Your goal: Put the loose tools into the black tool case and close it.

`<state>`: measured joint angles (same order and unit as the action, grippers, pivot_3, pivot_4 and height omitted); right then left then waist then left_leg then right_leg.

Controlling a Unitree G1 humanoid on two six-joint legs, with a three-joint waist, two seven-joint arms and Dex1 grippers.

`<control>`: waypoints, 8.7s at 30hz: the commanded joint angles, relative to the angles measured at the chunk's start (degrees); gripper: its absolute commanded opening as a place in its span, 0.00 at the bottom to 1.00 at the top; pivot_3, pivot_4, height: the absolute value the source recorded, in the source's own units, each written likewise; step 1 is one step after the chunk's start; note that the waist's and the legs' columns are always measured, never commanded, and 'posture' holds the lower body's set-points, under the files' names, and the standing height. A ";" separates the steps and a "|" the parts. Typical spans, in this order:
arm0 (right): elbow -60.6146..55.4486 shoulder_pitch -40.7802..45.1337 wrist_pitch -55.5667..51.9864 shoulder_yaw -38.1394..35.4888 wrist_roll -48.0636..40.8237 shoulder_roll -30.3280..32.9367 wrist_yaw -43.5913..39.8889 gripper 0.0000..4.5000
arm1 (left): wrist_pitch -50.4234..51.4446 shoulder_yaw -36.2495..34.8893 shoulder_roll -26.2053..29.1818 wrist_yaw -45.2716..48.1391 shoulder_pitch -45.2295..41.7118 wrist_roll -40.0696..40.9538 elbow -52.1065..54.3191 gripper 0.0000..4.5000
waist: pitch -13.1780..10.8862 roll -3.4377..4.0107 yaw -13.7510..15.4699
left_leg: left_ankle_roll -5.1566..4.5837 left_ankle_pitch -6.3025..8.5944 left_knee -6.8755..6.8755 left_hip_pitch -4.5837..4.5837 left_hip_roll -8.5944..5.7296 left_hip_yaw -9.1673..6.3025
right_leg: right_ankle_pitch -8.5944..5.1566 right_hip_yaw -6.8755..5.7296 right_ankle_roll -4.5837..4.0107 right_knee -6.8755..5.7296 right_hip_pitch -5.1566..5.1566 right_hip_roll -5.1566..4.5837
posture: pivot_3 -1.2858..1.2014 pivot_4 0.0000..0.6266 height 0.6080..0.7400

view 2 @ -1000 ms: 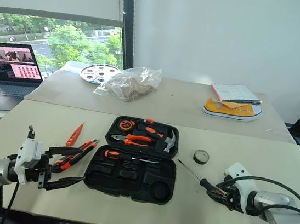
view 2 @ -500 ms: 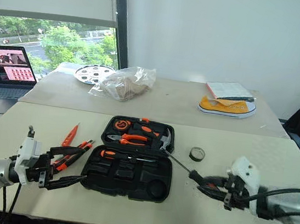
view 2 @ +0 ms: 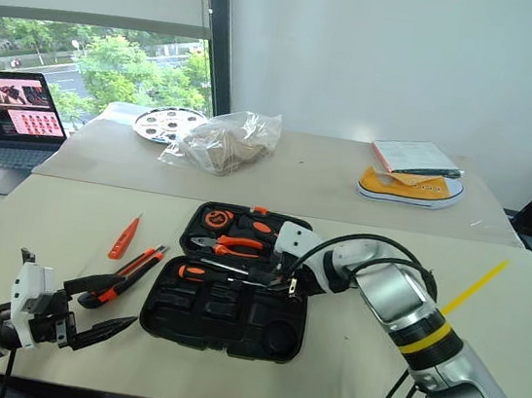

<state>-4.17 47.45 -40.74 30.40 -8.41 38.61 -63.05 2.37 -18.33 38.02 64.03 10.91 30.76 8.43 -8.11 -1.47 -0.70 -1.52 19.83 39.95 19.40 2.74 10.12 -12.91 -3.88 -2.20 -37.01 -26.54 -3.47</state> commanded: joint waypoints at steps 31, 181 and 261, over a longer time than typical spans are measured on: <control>-2.29 0.44 0.28 -9.41 -6.71 -0.34 -11.95 0.73 | -1.84 -1.51 0.22 -2.65 0.61 -0.49 1.56 1.00 | 0.01 0.00 -0.29 | 0.19 -0.08 0.10 -0.18 0.08 -0.22 | 0.00 0.00 -0.16 -0.10 0.14 0.01 | 0.52 0.24 1.00; -18.94 -50.44 37.11 -40.71 -24.50 -2.74 4.96 1.00 | -4.74 36.61 3.26 18.71 -48.00 -30.88 -29.19 0.32 | 0.12 -0.39 1.32 | 0.16 -0.79 0.31 -0.22 -0.04 -0.87 | 0.58 0.17 -0.35 -0.10 0.53 0.12 | 0.52 0.24 1.00; -13.98 -43.36 40.35 -36.28 -23.92 -6.98 1.95 1.00 | 28.68 4.35 6.36 -19.28 -15.41 -6.69 -6.94 0.99 | 0.14 -0.43 0.60 | 0.18 -0.78 0.18 -0.27 0.05 -0.76 | 0.67 0.13 -0.40 -0.07 0.48 0.05 | 0.52 0.24 1.00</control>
<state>-16.46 3.79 -1.01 -5.17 -31.82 31.69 -61.60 29.50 -16.48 43.20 44.73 -3.66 26.60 3.37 -7.97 -1.91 -0.10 -1.35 19.05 40.07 19.12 2.79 9.38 -12.24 -3.73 -2.61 -37.08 -26.07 -3.42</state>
